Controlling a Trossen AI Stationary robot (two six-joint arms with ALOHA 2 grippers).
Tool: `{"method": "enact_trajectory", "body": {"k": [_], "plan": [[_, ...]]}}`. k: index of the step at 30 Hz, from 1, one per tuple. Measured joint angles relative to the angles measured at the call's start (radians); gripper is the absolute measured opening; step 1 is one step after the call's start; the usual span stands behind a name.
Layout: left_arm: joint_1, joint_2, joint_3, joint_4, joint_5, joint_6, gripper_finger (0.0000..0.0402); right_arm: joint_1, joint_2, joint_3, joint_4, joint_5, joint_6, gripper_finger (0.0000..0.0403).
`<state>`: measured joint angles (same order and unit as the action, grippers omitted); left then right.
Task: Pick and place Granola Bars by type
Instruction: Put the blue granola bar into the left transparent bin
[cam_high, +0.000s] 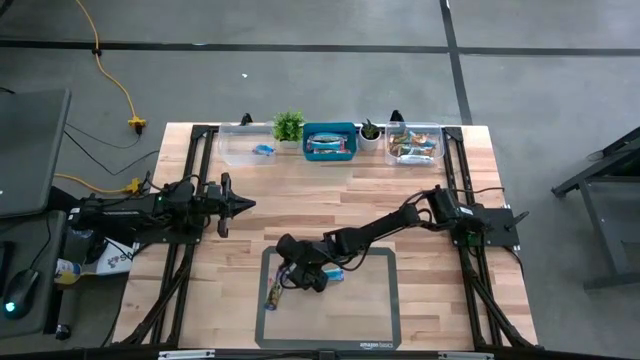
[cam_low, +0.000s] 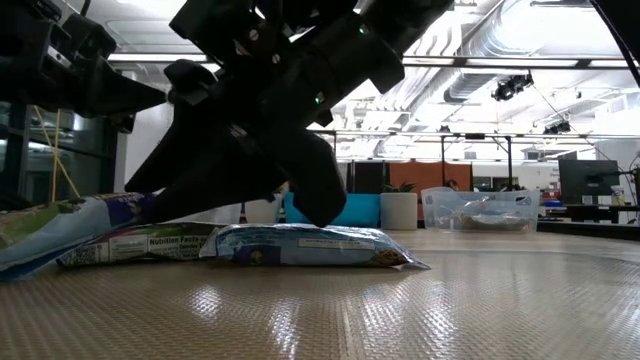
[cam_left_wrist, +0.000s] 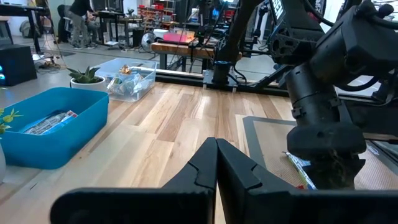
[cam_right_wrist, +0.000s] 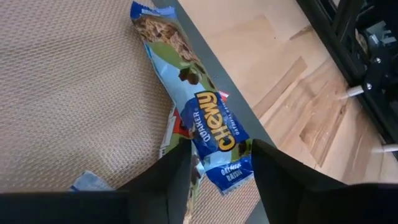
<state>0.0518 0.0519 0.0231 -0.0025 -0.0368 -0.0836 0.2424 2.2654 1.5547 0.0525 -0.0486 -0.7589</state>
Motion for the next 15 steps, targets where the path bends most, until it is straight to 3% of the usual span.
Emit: {"method": "enact_trajectory", "body": {"k": [15], "plan": [[0.0,0.0,0.0,0.0,0.0,0.0,0.0001,0.012,0.0,0.0,-0.011,0.051,0.0,0.0077]]}}
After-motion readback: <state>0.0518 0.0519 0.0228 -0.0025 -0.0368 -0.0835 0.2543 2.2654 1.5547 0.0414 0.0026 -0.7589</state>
